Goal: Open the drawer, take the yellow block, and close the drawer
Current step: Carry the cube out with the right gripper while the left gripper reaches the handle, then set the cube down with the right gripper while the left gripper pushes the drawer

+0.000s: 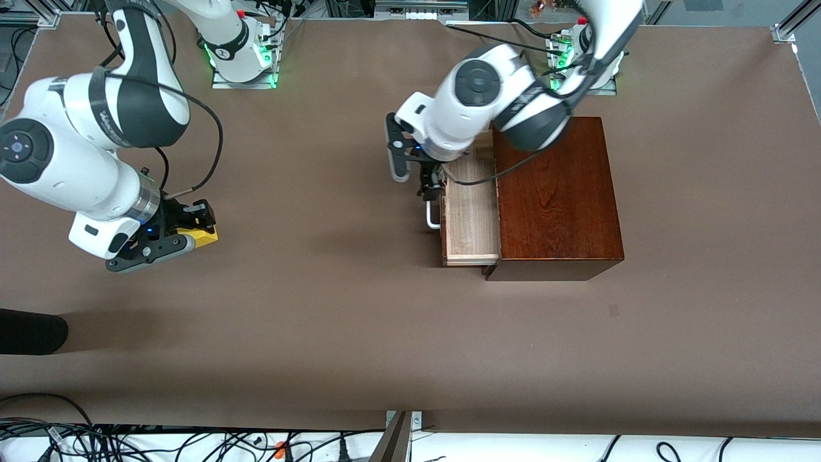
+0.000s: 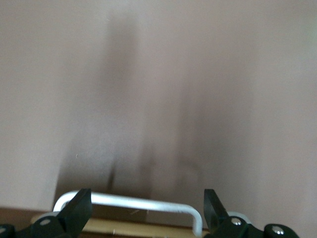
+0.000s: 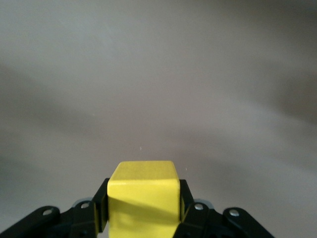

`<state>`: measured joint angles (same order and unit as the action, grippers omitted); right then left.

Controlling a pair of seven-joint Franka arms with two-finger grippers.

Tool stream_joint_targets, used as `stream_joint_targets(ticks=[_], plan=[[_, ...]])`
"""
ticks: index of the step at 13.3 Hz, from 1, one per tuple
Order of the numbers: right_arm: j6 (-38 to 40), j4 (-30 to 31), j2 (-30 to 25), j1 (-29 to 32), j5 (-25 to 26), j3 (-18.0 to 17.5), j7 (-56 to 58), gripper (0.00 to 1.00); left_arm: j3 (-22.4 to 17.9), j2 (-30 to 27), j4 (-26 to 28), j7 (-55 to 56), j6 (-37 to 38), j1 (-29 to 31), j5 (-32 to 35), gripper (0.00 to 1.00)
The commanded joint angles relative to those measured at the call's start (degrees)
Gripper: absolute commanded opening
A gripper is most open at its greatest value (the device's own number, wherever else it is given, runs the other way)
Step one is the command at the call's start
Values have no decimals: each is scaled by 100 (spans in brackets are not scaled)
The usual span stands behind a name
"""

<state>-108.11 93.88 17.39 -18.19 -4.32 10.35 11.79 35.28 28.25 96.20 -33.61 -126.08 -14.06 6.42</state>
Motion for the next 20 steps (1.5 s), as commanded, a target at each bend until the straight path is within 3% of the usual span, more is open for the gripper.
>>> stream_joint_targets(ticks=[1, 5, 8, 18, 19, 20], plan=[[-805, 1138, -333, 210, -104, -69, -36, 0, 14, 338, -128, -190, -31, -290, 517, 100], [-2553, 2456, -245, 325, -112, -42, -45, 0, 14, 638, -66, -190, -101, -308, 1018, 100], [-3470, 2951, 18, 378, -113, -42, -307, 0, 5, 647, 30, -207, -31, -221, 1352, 100], [-3911, 2996, 660, 378, -130, -42, -1073, 0, -12, 402, -4, -778, 1348, 377, 1362, 100], [-3929, 2996, 669, 386, -130, -42, -1073, 10, -12, 384, -4, -840, 1427, 429, 1362, 100], [-3920, 2996, 661, 387, -130, -42, -1065, 27, -12, 375, 4, -892, 1480, 500, 1362, 100]])
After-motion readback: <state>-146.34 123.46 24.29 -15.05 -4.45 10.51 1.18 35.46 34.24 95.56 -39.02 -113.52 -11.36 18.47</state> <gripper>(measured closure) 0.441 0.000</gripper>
